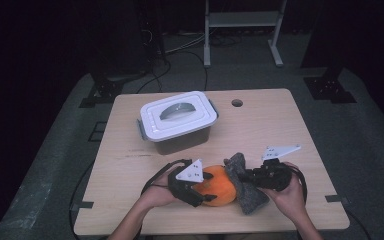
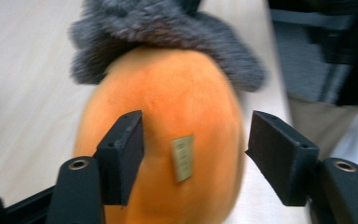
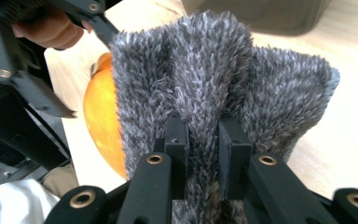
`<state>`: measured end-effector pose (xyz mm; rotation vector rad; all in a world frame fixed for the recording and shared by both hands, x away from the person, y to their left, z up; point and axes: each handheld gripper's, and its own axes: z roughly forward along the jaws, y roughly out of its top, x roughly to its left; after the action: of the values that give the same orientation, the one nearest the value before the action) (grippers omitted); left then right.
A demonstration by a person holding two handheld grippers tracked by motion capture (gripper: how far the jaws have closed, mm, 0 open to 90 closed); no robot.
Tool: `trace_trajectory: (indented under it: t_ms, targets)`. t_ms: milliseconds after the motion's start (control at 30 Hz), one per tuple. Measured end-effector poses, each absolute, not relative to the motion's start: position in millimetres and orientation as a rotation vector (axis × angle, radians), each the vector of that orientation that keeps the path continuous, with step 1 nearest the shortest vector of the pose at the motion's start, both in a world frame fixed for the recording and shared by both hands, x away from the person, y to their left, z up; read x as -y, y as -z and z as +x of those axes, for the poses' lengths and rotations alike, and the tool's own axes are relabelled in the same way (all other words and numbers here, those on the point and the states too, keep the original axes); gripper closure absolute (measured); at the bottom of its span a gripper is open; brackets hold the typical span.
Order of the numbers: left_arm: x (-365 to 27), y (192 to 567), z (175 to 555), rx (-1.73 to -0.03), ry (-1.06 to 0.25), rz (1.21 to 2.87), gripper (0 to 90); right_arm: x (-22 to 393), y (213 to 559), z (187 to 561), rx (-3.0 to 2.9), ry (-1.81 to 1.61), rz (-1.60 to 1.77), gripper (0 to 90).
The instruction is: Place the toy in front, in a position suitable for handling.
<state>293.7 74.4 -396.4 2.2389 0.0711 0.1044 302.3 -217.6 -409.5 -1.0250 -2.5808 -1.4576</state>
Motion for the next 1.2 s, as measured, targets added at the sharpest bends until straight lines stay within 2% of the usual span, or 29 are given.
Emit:
trace_trajectory:
  t_ms: [67,233,433,567,733,900,967,1067,1100,1200]
  targets:
    - [-77.1,393.4,296.4,-0.098,-0.106,2.211,34.8,217.6,411.0,302.5,2.559,1.439,-1.011,75.9]
    - [-78.8,396.5,302.3,-0.184,-0.14,2.187,25.1,211.1,414.1,298.9,2.537,1.366,-0.876,75.7]
    - [-73.8,404.9,299.1,-0.122,-0.028,2.229,26.7,220.1,406.1,297.9,2.538,1.435,-0.905,75.6]
    - [-76.1,401.9,301.1,-0.136,-0.021,2.202,26.2,219.1,410.2,299.5,2.541,1.397,-0.927,75.5]
    - [-76.0,406.7,307.7,-0.224,-0.019,2.213,14.1,210.5,414.4,297.8,2.528,1.346,-0.843,75.5]
    - [-71.1,420.3,310.7,-0.221,0.058,2.224,10.9,209.7,417.9,296.8,2.527,1.323,-0.798,75.2]
    - [-71.2,423.4,310.0,-0.215,0.069,2.224,14.6,209.0,418.3,296.7,2.531,1.319,-0.793,75.2]
    - [-71.8,421.6,304.4,-0.176,0.005,2.222,34.6,209.4,418.7,297.0,2.53,1.312,-0.802,75.2]
    - [-72.4,419.8,303.8,-0.174,-0.009,2.218,38.6,210.0,418.4,297.1,2.528,1.313,-0.807,75.2]
    - [-76.2,411.9,304.0,-0.18,-0.043,2.193,44.5,214.5,414.7,297.5,2.527,1.353,-0.814,75.3]
